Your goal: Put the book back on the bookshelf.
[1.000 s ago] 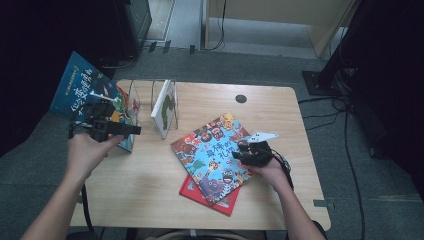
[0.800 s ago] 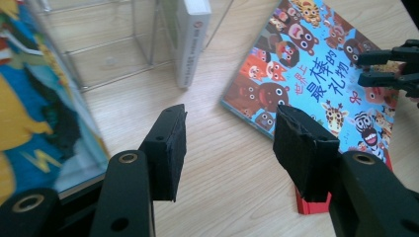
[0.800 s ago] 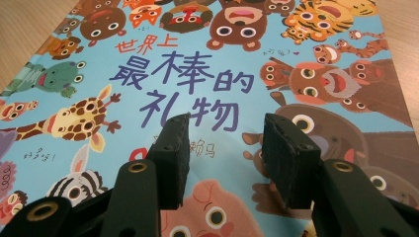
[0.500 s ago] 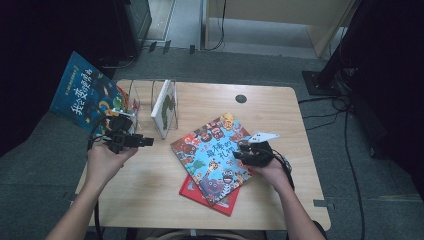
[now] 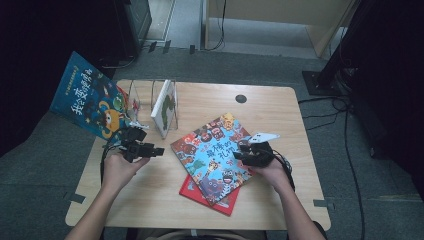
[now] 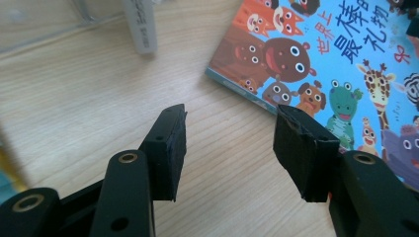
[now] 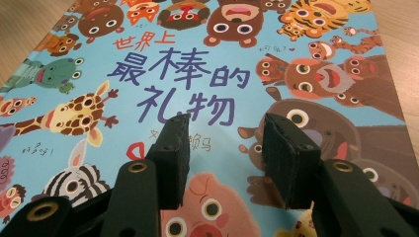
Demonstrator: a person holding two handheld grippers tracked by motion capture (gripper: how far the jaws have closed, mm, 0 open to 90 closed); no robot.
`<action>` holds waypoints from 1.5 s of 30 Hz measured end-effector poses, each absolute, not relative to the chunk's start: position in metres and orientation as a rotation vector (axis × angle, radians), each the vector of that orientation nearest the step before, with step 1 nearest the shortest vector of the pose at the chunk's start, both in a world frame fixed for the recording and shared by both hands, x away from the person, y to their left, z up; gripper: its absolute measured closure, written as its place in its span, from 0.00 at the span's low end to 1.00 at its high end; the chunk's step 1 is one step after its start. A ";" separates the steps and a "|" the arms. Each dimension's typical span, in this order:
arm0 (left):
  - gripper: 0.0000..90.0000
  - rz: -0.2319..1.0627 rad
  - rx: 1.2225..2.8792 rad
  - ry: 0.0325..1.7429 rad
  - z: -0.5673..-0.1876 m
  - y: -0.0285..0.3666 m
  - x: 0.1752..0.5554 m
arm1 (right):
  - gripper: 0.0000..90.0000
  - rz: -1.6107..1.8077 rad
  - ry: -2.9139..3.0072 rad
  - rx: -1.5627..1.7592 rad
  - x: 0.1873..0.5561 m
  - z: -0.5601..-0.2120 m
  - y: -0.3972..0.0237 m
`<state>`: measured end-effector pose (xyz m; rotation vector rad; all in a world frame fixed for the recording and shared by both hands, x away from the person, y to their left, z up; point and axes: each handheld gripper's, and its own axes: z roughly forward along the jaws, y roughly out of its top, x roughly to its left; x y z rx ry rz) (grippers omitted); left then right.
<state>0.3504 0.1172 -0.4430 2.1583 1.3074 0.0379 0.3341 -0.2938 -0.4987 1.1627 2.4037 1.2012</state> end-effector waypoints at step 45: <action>0.52 0.111 2.170 1.179 -0.498 0.094 0.353 | 0.84 1.175 2.266 1.328 0.299 -0.499 -0.350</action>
